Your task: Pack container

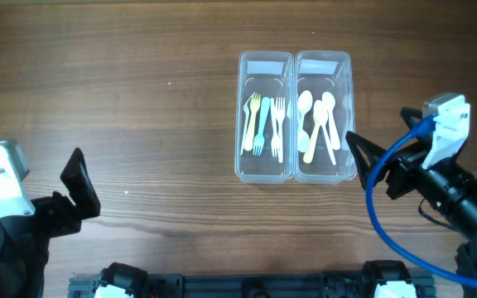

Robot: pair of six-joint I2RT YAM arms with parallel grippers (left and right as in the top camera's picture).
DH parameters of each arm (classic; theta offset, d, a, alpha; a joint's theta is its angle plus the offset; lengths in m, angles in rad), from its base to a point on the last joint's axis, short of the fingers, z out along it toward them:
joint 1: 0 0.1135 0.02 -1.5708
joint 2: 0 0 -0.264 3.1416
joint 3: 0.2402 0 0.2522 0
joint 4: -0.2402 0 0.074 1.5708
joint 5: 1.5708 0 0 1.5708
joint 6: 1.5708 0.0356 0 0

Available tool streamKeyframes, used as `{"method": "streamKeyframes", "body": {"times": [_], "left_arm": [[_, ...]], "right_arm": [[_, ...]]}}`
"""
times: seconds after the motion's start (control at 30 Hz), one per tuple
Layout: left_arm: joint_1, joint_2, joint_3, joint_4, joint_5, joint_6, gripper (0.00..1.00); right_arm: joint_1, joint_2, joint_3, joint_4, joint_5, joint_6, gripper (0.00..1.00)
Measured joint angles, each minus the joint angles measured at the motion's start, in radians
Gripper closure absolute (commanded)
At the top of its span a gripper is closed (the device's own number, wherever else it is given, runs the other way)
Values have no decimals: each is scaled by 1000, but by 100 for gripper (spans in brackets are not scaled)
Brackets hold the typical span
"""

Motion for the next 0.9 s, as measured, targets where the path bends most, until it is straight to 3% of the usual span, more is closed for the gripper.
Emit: {"method": "streamKeyframes", "body": {"times": [0.23, 0.53, 0.67, 0.9], "left_arm": [[0, 5, -39, 29, -20, 0, 0], [0, 66, -295, 419, 88, 126, 0], [0, 65, -295, 425, 114, 158, 0], [0, 102, -295, 301, 127, 173, 0]], "right_arm": [[29, 1, 0, 11, 183, -8, 0], [29, -30, 0, 27, 252, -68, 0], [29, -84, 0, 31, 273, -75, 0], [29, -77, 0, 22, 282, -76, 0]]}}
